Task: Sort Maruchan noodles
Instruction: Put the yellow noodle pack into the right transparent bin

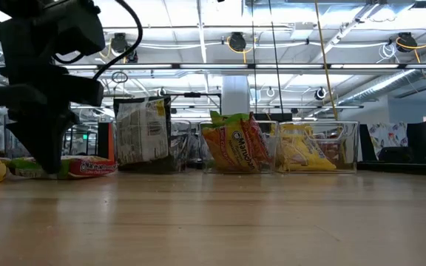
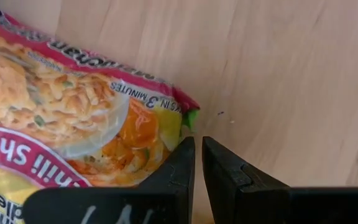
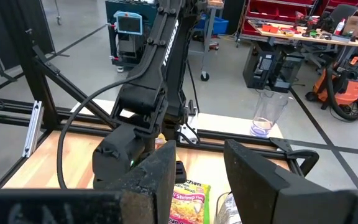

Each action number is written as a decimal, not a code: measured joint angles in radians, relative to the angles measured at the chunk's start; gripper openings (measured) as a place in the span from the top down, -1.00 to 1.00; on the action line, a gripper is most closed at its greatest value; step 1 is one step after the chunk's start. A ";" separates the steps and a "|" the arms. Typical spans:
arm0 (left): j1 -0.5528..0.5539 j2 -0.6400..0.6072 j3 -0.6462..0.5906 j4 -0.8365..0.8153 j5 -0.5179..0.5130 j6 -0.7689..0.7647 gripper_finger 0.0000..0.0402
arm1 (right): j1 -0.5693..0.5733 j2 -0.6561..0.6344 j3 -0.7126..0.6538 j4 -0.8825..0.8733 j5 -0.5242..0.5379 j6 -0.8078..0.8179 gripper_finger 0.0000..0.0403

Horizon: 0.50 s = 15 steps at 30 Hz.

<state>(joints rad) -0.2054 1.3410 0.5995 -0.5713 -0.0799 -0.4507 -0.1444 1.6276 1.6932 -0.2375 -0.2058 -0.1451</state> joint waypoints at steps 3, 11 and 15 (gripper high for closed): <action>0.000 0.009 0.000 0.001 -0.001 0.012 0.81 | 0.000 0.000 0.000 -0.001 0.000 0.000 0.34; 0.000 0.013 0.000 0.000 -0.056 0.130 0.81 | 0.000 0.000 0.000 0.000 0.000 -0.001 0.34; 0.000 0.013 0.000 0.000 -0.073 0.151 0.81 | 0.000 0.000 0.000 0.000 0.000 -0.001 0.34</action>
<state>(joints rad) -0.2058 1.3537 0.5994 -0.5716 -0.1528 -0.2994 -0.1444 1.6276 1.6932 -0.2379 -0.2062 -0.1463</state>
